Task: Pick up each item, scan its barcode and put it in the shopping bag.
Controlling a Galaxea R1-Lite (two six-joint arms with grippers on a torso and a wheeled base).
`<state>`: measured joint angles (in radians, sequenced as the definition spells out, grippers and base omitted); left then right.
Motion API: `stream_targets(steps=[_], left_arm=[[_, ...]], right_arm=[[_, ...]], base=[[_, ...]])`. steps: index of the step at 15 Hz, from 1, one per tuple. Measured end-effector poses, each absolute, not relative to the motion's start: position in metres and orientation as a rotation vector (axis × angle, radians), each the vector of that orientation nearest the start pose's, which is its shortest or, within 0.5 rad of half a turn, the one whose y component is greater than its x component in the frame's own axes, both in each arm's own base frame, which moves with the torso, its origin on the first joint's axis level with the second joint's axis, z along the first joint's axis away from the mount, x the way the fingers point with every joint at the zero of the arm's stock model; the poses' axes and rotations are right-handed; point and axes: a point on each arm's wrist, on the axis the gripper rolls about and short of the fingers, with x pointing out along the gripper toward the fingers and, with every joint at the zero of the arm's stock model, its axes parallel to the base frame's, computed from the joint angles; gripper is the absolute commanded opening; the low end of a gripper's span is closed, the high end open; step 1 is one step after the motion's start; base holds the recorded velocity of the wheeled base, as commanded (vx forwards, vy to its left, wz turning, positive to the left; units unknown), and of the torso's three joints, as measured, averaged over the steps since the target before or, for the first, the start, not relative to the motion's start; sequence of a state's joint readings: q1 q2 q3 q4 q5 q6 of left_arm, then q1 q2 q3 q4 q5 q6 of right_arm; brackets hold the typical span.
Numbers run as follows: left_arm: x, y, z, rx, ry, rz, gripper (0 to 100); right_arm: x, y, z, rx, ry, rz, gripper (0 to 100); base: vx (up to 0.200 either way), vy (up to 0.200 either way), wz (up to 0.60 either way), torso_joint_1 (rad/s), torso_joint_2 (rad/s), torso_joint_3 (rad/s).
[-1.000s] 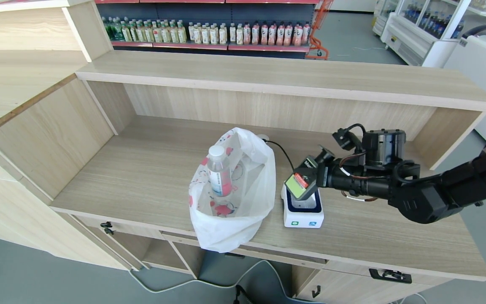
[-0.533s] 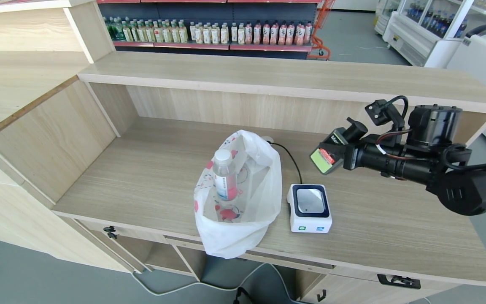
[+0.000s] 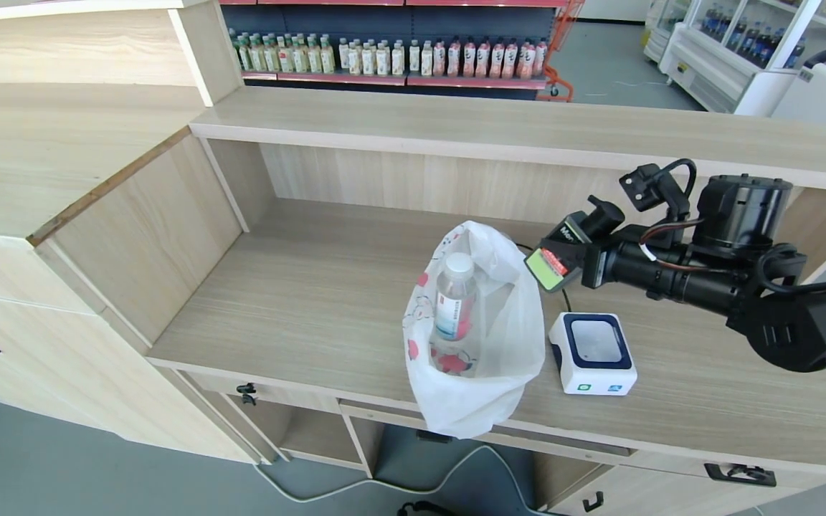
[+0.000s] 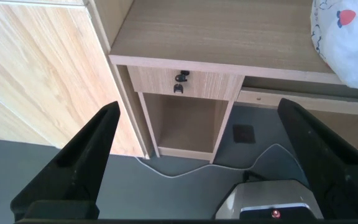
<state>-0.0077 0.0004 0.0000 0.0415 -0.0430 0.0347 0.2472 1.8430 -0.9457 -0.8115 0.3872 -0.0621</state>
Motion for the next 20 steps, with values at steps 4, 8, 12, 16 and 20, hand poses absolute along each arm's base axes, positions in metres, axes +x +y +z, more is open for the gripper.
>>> stream_targets(steps=[4, 8, 12, 16, 20], left_arm=[[-0.023, -0.001, 0.071, 0.032, 0.041, -0.05, 100], [-0.023, -0.001, 0.071, 0.031, 0.041, -0.05, 100], [-0.023, -0.001, 0.071, 0.03, 0.041, -0.051, 100], [-0.023, -0.001, 0.071, 0.03, 0.041, -0.051, 100], [-0.023, -0.001, 0.071, 0.03, 0.041, -0.051, 100]], right_arm=[[0.351, 0.108, 0.176, -0.085, 0.068, 0.653, 0], [0.366, 0.123, 0.157, -0.115, 0.073, 0.672, 0], [0.379, 0.14, 0.141, -0.124, 0.007, 0.692, 0], [0.388, 0.154, 0.125, -0.175, -0.06, 0.72, 0], [0.4, 0.16, 0.094, -0.258, -0.047, 0.763, 0]], base=[[0.0, 0.0, 0.0, 0.0, 0.0, 0.0], [0.0, 0.0, 0.0, 0.0, 0.0, 0.0], [0.0, 0.0, 0.0, 0.0, 0.0, 0.0], [0.0, 0.0, 0.0, 0.0, 0.0, 0.0], [0.0, 0.0, 0.0, 0.0, 0.0, 0.0]])
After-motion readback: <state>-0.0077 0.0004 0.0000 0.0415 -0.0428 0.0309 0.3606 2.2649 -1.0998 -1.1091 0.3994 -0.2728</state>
